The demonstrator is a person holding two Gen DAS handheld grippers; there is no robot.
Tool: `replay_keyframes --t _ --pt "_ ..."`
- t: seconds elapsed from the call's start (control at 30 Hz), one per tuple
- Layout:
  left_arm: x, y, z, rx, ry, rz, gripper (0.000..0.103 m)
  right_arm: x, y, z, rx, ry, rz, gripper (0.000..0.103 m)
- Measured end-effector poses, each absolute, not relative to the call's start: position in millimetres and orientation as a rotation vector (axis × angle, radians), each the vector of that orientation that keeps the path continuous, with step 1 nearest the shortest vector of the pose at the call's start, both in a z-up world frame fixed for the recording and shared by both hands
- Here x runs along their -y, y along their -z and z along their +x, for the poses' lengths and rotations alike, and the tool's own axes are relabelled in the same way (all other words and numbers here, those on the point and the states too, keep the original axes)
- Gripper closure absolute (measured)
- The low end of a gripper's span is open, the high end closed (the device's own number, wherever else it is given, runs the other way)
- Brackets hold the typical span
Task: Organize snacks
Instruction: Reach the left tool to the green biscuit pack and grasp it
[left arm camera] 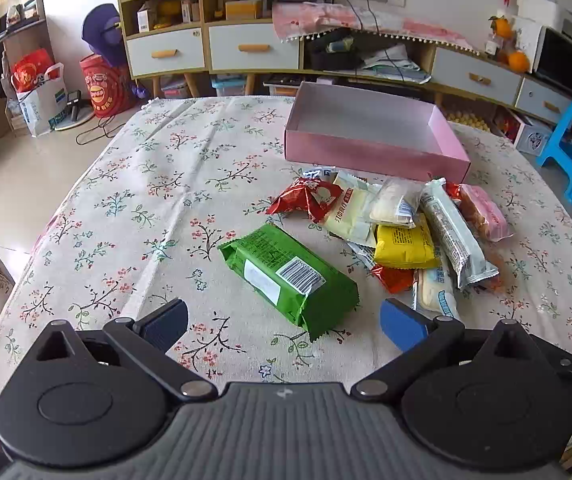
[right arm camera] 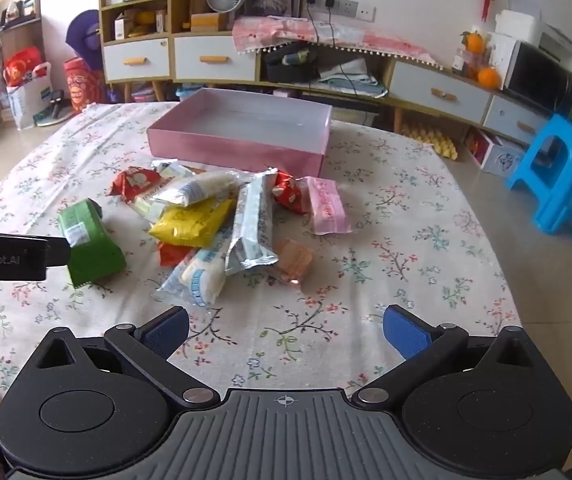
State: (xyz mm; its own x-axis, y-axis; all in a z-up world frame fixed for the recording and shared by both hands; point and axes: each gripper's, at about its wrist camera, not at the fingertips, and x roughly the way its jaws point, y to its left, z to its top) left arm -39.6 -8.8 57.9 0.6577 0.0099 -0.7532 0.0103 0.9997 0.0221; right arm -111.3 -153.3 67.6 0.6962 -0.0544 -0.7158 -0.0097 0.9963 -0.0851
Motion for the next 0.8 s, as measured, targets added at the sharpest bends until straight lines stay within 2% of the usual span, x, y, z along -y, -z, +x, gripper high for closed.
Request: replay_keyframes --t 0.53,0.8 --pt "-8 -58 -35 -0.881 0.021 -0.064 0.0 152 -64 -112 -0.787 0.028 -0.114 0.0" --pt "-66 -43 -17 -1.003 0.033 -0.466 0.0 172 -84 -105 -0.686 0.043 -0.167 0.0"
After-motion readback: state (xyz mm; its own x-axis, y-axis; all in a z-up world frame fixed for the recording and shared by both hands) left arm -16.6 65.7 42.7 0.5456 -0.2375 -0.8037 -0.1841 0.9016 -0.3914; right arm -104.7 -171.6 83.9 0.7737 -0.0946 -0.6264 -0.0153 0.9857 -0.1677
